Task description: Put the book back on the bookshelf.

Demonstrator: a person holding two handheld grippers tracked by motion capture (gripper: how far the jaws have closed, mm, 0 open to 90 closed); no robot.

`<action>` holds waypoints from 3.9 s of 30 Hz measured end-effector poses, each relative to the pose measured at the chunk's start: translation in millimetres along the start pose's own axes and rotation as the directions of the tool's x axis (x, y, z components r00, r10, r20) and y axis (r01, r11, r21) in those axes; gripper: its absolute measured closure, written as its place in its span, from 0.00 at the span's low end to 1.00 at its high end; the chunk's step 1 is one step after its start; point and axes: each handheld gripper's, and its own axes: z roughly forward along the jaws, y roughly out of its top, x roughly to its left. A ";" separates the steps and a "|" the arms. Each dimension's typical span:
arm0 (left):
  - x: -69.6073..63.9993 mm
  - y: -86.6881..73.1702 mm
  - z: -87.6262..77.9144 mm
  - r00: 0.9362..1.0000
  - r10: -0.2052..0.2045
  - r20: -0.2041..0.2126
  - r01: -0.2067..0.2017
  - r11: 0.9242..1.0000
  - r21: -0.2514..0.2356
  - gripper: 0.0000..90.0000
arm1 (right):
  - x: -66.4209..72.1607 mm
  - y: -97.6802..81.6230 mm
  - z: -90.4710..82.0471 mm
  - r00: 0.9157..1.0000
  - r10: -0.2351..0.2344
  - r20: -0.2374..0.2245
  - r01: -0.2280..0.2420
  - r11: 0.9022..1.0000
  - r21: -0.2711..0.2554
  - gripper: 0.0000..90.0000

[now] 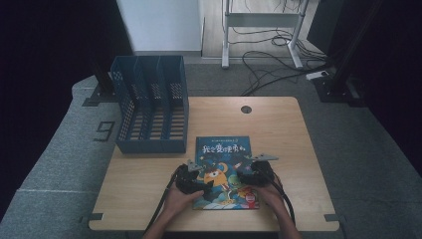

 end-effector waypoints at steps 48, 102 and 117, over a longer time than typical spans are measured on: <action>1.7 -12.3 -15.1 0.999 -0.036 0.027 0.035 0.999 0.006 0.15 | 6.7 -13.0 -17.4 1.000 0.008 -0.014 -0.009 1.000 -0.006 0.29; 8.9 -0.5 -3.6 0.999 -0.035 0.020 0.035 0.999 0.003 0.13 | -13.9 23.7 11.7 0.994 0.106 -0.039 -0.107 0.994 -0.037 0.28; 10.1 -0.4 -3.8 0.999 -0.038 0.028 0.038 0.999 0.002 0.13 | -19.9 26.0 11.3 0.987 0.150 -0.053 -0.153 0.986 -0.060 0.31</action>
